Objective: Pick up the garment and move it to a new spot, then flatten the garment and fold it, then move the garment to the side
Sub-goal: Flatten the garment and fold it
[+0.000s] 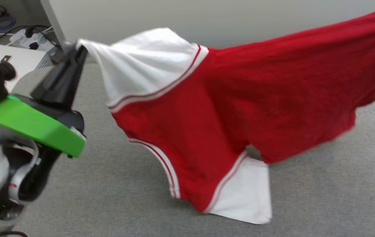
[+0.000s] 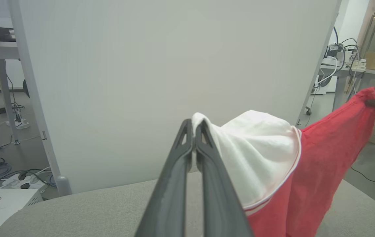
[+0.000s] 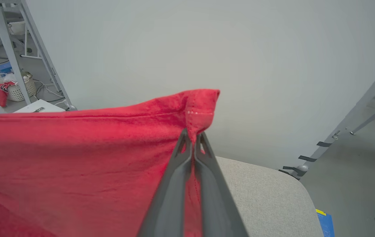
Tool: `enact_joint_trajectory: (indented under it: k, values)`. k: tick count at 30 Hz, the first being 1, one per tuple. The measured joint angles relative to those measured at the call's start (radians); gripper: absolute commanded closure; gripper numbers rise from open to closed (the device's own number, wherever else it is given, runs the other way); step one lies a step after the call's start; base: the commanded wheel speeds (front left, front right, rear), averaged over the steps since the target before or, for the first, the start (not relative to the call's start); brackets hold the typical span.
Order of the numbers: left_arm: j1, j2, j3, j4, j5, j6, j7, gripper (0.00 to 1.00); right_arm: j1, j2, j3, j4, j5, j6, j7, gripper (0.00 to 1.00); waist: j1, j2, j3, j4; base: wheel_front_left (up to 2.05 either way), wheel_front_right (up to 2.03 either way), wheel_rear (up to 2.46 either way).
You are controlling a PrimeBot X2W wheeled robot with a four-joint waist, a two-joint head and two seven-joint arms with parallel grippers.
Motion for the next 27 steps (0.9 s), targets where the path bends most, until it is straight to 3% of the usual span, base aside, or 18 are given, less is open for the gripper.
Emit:
enact_joint_trajectory:
  k: [8,15,21,27]
  values:
    - [-0.159,0.027,0.076,-0.019,0.003,0.008,0.018,1.00,-0.043,0.009,-0.029,-0.080,0.004,0.000,-0.009,1.00,0.0000,0.0000,0.009,-0.049,0.00,0.00,0.00]
    - [-0.358,0.056,0.110,0.023,0.030,-0.029,0.048,1.00,-0.130,0.014,-0.044,-0.107,0.001,0.000,-0.050,1.00,0.0000,0.0000,0.081,-0.067,0.00,0.00,0.00]
    - [-0.549,0.086,0.116,0.112,0.070,-0.100,0.093,1.00,-0.232,0.002,-0.045,-0.084,-0.012,0.000,-0.105,1.00,0.0000,0.0000,0.178,-0.079,0.00,0.00,0.00]
    - [-0.794,0.098,0.068,0.261,0.137,-0.209,0.157,1.00,-0.397,-0.029,-0.011,-0.015,-0.048,0.000,-0.206,1.00,0.0001,0.0000,0.296,-0.089,0.00,0.00,0.00]
